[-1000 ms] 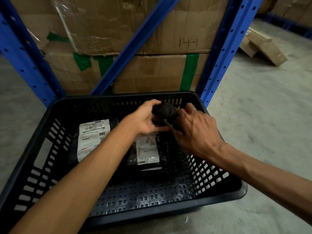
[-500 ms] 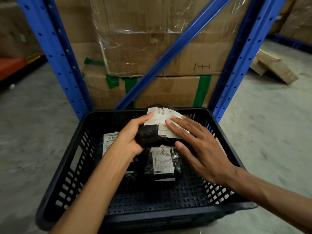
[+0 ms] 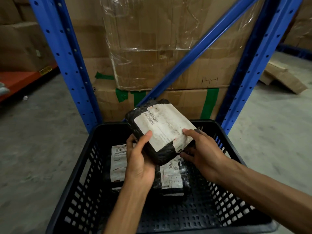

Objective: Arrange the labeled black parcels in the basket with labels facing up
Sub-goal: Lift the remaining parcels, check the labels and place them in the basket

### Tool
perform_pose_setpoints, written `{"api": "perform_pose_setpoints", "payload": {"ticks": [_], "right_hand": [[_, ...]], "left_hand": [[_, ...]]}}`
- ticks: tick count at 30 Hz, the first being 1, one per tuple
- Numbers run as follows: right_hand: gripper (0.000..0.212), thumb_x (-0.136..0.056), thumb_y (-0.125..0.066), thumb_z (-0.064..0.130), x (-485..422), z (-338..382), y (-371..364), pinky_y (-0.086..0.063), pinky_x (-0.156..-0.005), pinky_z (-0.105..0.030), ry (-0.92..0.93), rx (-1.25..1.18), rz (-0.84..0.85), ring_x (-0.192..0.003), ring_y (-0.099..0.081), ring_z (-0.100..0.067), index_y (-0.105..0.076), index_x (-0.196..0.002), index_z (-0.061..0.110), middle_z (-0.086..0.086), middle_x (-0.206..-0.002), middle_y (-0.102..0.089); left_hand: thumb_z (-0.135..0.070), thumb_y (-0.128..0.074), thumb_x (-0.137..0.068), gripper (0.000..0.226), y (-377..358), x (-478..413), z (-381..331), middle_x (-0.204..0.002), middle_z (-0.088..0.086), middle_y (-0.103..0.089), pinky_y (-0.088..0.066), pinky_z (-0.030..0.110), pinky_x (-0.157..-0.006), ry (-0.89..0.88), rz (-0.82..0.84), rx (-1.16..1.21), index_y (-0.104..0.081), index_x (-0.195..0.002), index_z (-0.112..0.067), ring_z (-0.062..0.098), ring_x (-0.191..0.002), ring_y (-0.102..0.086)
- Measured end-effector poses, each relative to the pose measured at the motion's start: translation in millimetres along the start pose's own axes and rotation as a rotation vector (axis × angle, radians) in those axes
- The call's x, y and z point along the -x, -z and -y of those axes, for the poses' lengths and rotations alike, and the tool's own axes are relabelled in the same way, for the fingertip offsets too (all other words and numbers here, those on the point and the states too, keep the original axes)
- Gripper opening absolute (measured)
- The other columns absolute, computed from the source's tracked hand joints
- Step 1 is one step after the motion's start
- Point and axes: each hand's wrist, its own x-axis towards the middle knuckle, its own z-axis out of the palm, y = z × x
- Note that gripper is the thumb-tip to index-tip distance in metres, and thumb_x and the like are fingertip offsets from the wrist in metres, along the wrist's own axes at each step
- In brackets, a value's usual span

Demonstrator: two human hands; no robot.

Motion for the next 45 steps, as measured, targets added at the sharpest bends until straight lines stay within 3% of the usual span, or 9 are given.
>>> {"api": "perform_pose_setpoints", "payload": {"ticks": [4, 9, 15, 22, 25, 30, 34, 39, 45], "right_hand": [[0.056, -0.084, -0.073, 0.01, -8.2, -3.3, 8.2, -0.058, -0.072, -0.039, -0.022, -0.065, 0.004, -0.092, -0.071, -0.027, -0.052, -0.136, 0.015, -0.012, -0.12, -0.07], [0.06, -0.08, -0.074, 0.001, -12.6, -2.4, 18.9, -0.052, -0.096, -0.054, 0.054, -0.026, 0.037, -0.106, -0.07, -0.037, -0.055, -0.131, 0.025, -0.011, -0.115, -0.072], [0.048, -0.08, -0.075, 0.005, -22.3, 17.4, 21.7, -0.062, -0.068, -0.04, 0.16, -0.037, 0.122, -0.091, -0.078, -0.024, -0.066, -0.117, 0.035, -0.003, -0.11, -0.079], [0.065, -0.068, -0.075, 0.012, -29.6, 22.4, 18.3, -0.061, -0.082, -0.05, 0.135, 0.023, 0.176, -0.102, -0.074, -0.033, -0.058, -0.129, 0.025, -0.011, -0.116, -0.075], [0.055, -0.072, -0.076, 0.012, -27.1, 11.8, 15.7, -0.062, -0.066, -0.039, 0.073, -0.006, 0.214, -0.088, -0.077, -0.026, -0.059, -0.124, 0.015, -0.009, -0.102, -0.078], [0.081, -0.05, -0.097, 0.033, -17.0, -10.8, 17.9, -0.062, -0.083, -0.047, 0.111, 0.108, 0.258, -0.096, -0.077, -0.026, -0.056, -0.12, 0.02, -0.007, -0.111, -0.077], [0.044, -0.069, -0.074, 0.066, -18.9, -0.6, 29.5, -0.06, -0.081, -0.037, 0.136, 0.194, 0.371, -0.101, -0.075, -0.019, -0.077, -0.091, 0.028, -0.001, -0.11, -0.078], [0.06, -0.073, -0.077, 0.055, -28.1, 19.0, 28.4, -0.057, -0.081, -0.035, 0.117, 0.273, 0.412, -0.103, -0.071, -0.024, -0.07, -0.12, 0.019, -0.015, -0.125, -0.07], [0.031, -0.076, -0.068, 0.047, -27.4, 25.4, 27.3, -0.06, -0.063, -0.023, 0.101, 0.356, 0.444, -0.085, -0.078, -0.016, -0.084, -0.091, 0.025, -0.003, -0.1, -0.081]], "left_hand": [[-0.003, -0.075, -0.062, 0.074, 12.5, -5.5, -3.8, -0.099, 0.002, -0.078, -0.059, 0.037, -0.076, -0.086, -0.031, -0.088, -0.052, -0.13, -0.017, 0.022, -0.099, -0.07], [0.001, -0.077, -0.061, 0.069, 27.3, -6.3, -17.0, -0.114, 0.01, -0.074, -0.054, 0.04, -0.088, -0.053, 0.042, -0.275, -0.058, -0.127, -0.01, 0.026, -0.105, -0.07], [-0.039, -0.076, -0.06, 0.034, 24.7, -8.7, -34.9, -0.095, 0.003, -0.079, -0.053, 0.034, -0.074, 0.121, 0.087, -0.467, -0.081, -0.088, -0.02, 0.017, -0.081, -0.074], [-0.043, -0.075, -0.073, 0.05, 24.0, -10.3, -40.6, -0.113, 0.011, -0.075, -0.054, 0.038, -0.086, 0.193, -0.046, -0.13, -0.075, -0.111, -0.011, 0.028, -0.102, -0.069], [-0.051, -0.078, -0.066, 0.066, 23.4, -7.7, -39.9, -0.11, 0.012, -0.074, -0.054, 0.044, -0.091, 0.223, 0.004, 0.042, -0.07, -0.118, -0.011, 0.032, -0.104, -0.069], [-0.016, -0.071, -0.079, 0.042, 3.5, -17.8, -36.1, -0.118, 0.016, -0.072, -0.054, 0.054, -0.092, 0.139, 0.017, -0.204, -0.068, -0.121, -0.013, 0.035, -0.106, -0.07], [-0.013, -0.072, -0.067, 0.031, 16.2, -25.3, -54.8, -0.11, 0.017, -0.075, -0.054, 0.051, -0.092, 0.211, 0.085, -0.273, -0.079, -0.098, -0.011, 0.032, -0.095, -0.073], [-0.006, -0.071, -0.063, 0.039, 23.1, -25.3, -59.1, -0.106, 0.019, -0.072, -0.056, 0.043, -0.086, 0.322, 0.259, -0.417, -0.075, -0.102, -0.004, 0.031, -0.091, -0.071], [-0.003, -0.059, -0.073, 0.029, 20.1, -26.4, -57.8, -0.094, 0.014, -0.077, -0.062, 0.033, -0.072, 0.322, 0.361, -0.519, -0.079, -0.093, -0.008, 0.025, -0.082, -0.075]]}}
